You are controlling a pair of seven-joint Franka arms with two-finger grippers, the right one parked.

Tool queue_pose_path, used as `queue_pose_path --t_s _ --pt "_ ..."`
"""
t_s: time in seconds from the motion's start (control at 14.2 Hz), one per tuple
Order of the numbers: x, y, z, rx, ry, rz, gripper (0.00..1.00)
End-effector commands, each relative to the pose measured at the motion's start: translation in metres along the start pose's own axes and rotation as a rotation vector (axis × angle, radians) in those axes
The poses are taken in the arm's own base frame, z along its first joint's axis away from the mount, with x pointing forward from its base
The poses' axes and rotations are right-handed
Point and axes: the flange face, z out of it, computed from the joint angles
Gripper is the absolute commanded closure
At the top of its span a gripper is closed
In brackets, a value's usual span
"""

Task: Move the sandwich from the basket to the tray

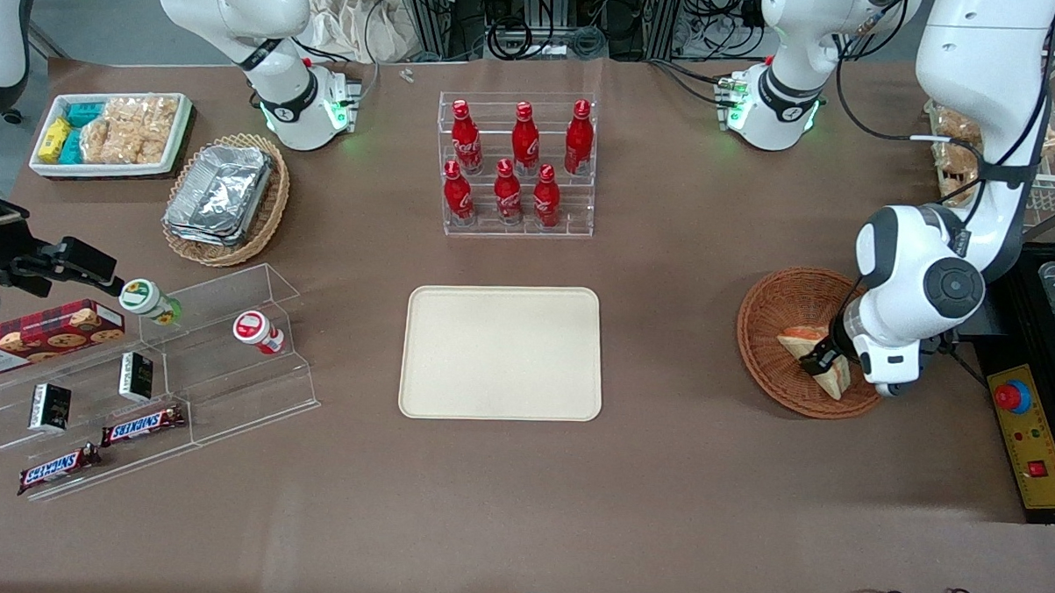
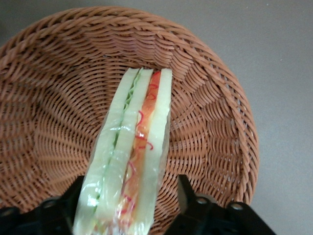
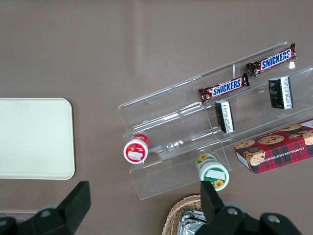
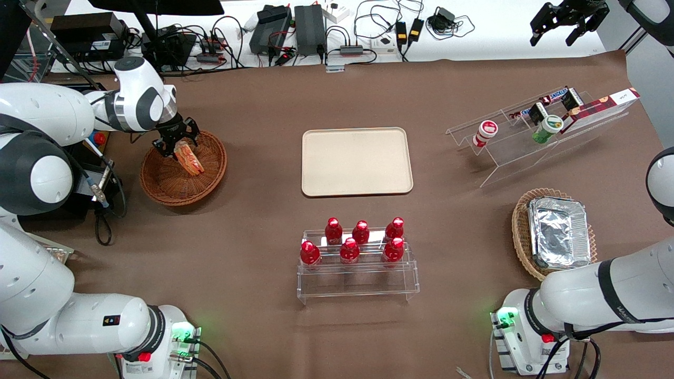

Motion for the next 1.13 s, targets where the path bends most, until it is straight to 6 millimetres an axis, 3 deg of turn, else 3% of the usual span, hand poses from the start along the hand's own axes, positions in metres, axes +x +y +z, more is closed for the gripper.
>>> queue_pose_path --t_s 0.0,0.21,0.35,0.56,0.78,0.92,1.06 --pt "0.002 0.001 0.0 -0.02 0.027 -0.018 1.0" --pt "0.002 0.011 -0.025 -0.031 0.036 -0.017 1.0" --pt "-0.004 0.024 -0.062 0.001 0.01 0.0 1.0" --pt "-0.03 0.056 -0.131 0.063 -0.04 0.06 1.0" --pt "-0.053 0.083 -0.219 0.072 -0.059 0.134 1.0" --pt "-0.085 0.104 -0.265 0.025 -0.054 0.2 1.0" --pt "-0.136 0.127 -0.281 -0.008 -0.061 0.319 1.0"
